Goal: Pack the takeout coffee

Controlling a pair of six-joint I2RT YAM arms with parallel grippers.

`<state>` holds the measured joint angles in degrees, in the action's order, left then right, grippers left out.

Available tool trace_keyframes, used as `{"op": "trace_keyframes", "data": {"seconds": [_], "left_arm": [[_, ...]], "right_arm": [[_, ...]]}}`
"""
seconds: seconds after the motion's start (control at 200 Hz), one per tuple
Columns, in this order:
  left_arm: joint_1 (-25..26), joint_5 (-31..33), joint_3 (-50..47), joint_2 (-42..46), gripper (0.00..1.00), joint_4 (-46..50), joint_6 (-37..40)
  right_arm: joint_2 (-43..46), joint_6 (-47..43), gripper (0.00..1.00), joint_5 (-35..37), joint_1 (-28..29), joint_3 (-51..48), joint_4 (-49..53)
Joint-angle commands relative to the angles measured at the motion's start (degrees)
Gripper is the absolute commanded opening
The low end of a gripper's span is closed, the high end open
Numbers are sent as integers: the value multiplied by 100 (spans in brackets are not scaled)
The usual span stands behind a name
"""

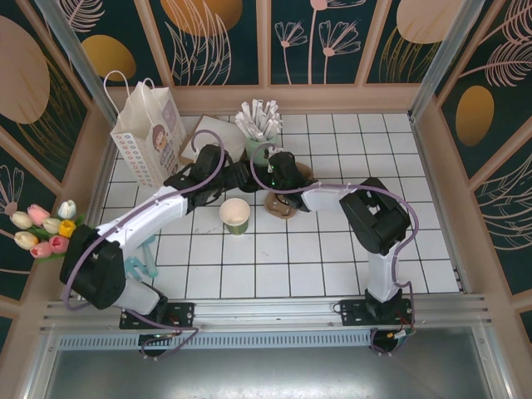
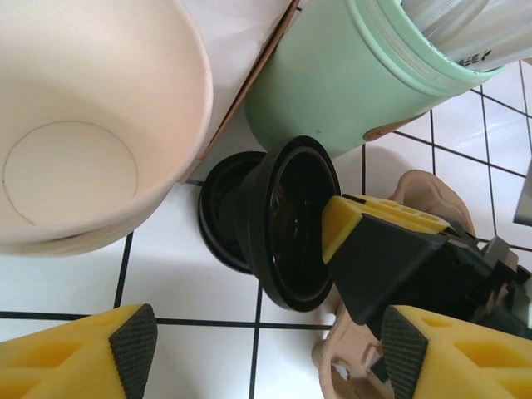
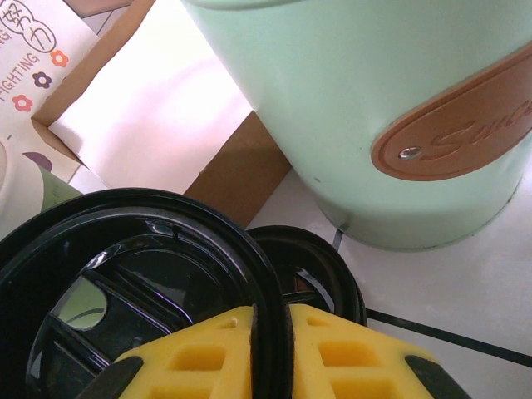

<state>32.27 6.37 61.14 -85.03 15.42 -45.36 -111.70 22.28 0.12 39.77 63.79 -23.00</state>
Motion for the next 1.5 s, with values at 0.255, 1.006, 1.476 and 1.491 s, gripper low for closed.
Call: {"op": "trace_keyframes", "data": {"seconds": [0.255,1.006,1.476,1.491], "left_arm": [[31,-19,472,-569,65,276,-131],[33,-235,662,-795,21,154,25],[28,-690,232,99,0,-746,976],[32,-772,197,173,0,-819,1049]], "right_arm": [[366,-172,17,-152,49,-213,-490],[969,-450,14,-53,197,-378,-292],[2597,910,73,-2913,-1088,-1822,-1743],[2618,1005,76,-3108,-1177,-1832,-1760]]}}
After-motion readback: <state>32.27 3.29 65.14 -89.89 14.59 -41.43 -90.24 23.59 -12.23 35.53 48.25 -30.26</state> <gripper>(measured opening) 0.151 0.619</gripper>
